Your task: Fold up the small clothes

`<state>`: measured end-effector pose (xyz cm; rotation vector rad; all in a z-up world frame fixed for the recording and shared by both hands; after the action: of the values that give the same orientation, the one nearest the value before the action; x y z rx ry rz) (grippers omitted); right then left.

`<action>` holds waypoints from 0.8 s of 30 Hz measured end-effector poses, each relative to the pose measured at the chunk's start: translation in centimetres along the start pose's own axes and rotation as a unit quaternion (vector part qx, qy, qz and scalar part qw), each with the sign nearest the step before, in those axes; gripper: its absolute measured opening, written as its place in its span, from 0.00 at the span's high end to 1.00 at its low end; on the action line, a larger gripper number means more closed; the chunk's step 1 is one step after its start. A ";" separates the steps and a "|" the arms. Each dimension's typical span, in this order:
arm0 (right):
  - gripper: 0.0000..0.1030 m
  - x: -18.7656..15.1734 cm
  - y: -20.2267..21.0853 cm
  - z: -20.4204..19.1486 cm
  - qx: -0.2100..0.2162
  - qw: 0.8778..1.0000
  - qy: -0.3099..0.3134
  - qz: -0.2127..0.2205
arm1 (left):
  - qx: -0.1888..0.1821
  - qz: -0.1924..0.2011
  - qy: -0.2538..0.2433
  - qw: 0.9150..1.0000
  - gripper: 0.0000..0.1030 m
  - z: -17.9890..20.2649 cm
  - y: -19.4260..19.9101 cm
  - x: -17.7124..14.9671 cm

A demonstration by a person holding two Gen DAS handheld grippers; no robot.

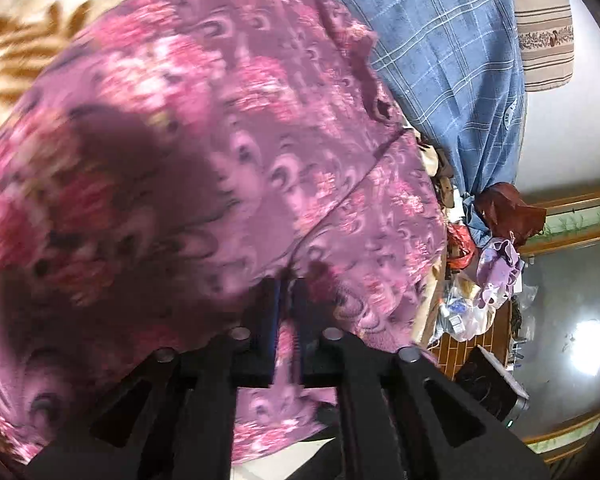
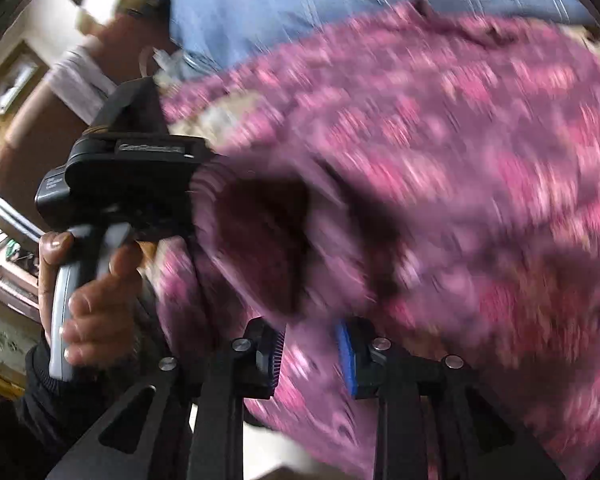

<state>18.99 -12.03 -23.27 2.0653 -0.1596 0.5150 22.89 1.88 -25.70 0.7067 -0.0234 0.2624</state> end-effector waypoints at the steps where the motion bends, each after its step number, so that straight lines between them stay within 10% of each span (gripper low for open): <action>1: 0.63 -0.3 0.7 0.3 -0.004 1.000 -0.007 -0.002 | 0.001 0.005 -0.006 1.000 0.82 0.2 0.0 -0.2; 4: 0.41 -0.4 4.6 1.6 0.004 0.999 -0.031 0.025 | 0.004 0.013 -0.046 0.999 0.48 2.3 0.1 -0.2; 16: 0.40 10.5 9.6 14.6 -0.098 0.965 -0.202 0.136 | -0.072 0.024 -0.049 0.996 0.26 3.5 4.3 0.6; 24: 0.70 11.3 9.0 19.4 -0.131 0.934 -0.295 0.151 | 0.101 -0.032 -0.126 0.986 0.32 2.3 1.0 -1.5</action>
<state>32.03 -32.18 -20.04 1.8797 -0.8645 0.0267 21.38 0.80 -23.46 0.9382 -0.2175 0.1136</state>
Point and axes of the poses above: each gripper's, at about its wrist camera, not at the fingertips, and y roughly against the way its jaws point, z to its right, x to its top, the point moved 7 cm from there along -y, roughly the way its jaws point, and after that the axes turned 1 degree about y, right-handed, at the moved point
